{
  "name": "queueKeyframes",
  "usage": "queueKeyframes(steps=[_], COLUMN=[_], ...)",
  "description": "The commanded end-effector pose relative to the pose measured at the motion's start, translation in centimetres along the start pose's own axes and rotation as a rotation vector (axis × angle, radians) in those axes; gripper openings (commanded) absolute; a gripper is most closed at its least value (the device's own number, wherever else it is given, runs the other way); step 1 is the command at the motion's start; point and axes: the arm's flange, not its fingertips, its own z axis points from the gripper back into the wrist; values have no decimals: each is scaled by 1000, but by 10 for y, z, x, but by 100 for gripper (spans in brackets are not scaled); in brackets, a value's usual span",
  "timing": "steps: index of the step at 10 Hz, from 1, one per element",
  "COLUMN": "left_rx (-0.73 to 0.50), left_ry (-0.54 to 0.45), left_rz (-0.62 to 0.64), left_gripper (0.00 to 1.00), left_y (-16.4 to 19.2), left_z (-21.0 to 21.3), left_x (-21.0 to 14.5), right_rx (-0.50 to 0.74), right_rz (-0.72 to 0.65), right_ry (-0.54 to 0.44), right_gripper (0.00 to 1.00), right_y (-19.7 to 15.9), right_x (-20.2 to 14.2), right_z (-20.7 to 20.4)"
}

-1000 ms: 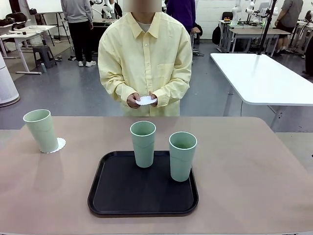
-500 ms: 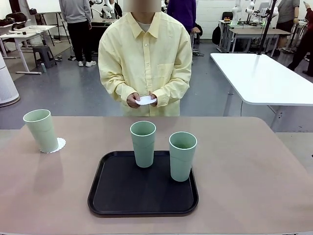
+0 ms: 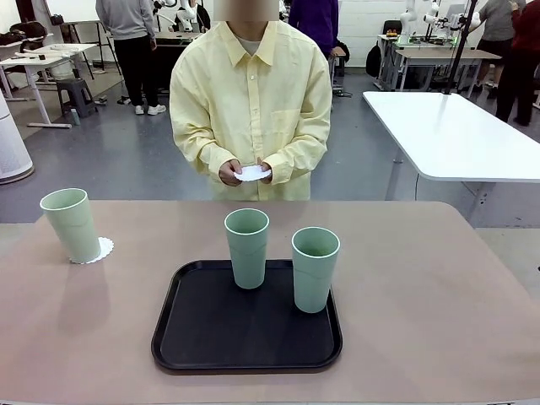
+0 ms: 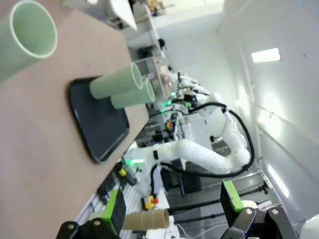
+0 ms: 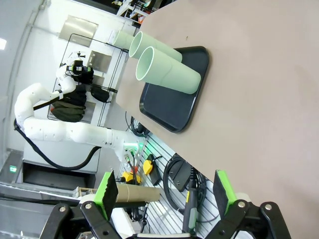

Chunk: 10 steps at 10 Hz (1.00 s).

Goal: Place coasters on the table and set cups on them.
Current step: Take one Reusable plastic cup from the Flat Tray and place it on a coaster set by the human.

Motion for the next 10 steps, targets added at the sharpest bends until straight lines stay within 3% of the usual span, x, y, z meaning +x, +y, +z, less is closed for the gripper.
queueKeyframes(steps=[1,4,10], left_rx=[2,-30,-5], left_ry=[39,73,46], left_rz=[44,11,22], left_gripper=[100,100,100], left_y=[-6,-10,-2], left_z=[-4,-14,-8], left_x=[-6,-9,-1], right_rx=[10,10,10], right_rz=[0,0,0], right_ry=[-4,-4,-4], right_gripper=[100,100,100], right_y=[0,0,0], right_x=[0,0,0], right_z=[0,0,0])
